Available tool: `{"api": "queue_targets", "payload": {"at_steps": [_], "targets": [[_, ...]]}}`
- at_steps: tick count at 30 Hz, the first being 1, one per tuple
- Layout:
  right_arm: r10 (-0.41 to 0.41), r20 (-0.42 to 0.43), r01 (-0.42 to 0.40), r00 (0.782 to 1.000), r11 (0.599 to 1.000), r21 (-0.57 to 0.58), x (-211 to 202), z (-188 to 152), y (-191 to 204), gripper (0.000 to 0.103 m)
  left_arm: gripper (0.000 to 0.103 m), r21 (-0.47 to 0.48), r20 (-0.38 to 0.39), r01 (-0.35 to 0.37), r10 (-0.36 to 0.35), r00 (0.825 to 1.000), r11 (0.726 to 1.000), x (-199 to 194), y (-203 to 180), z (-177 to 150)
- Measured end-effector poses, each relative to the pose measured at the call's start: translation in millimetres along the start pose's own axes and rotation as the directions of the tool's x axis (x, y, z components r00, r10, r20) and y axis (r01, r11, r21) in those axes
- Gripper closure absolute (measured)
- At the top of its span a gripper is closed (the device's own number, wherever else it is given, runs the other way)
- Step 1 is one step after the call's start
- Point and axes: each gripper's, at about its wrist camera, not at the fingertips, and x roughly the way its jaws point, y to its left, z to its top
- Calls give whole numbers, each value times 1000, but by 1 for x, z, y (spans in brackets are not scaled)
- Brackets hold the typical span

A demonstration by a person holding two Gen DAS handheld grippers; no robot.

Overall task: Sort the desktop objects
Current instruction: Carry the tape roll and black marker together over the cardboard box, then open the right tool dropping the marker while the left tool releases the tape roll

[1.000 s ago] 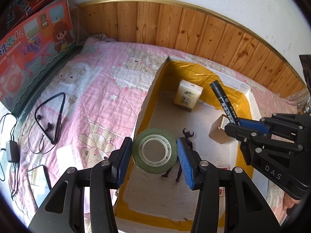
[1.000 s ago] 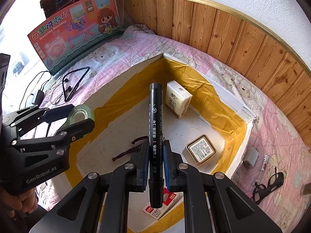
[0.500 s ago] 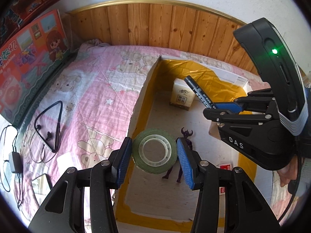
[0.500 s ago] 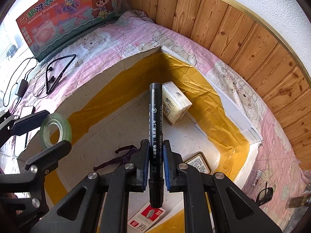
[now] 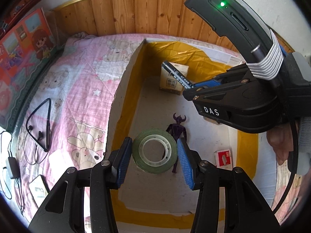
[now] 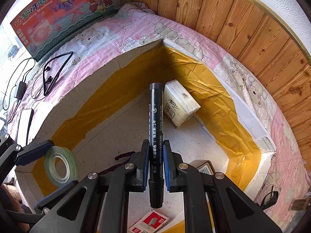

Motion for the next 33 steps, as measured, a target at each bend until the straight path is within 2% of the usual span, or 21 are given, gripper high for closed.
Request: {"api": "queue_targets", "payload": {"at_steps": [6,22,33], "targets": [[9,-28,-9,1000,1000,7,9,6,-5,89,54,-33,-50,-22,20,999,999,11,4,1],[4,-94,-6,996,1000,-20,27,6,-9,89,52,2,-74,-68,68,995,998,13,2,0],[1,-91,0,996,1000,3,26,4,-10,88,52,-21,-91,-49,47,995,999,6,7,-3]]}}
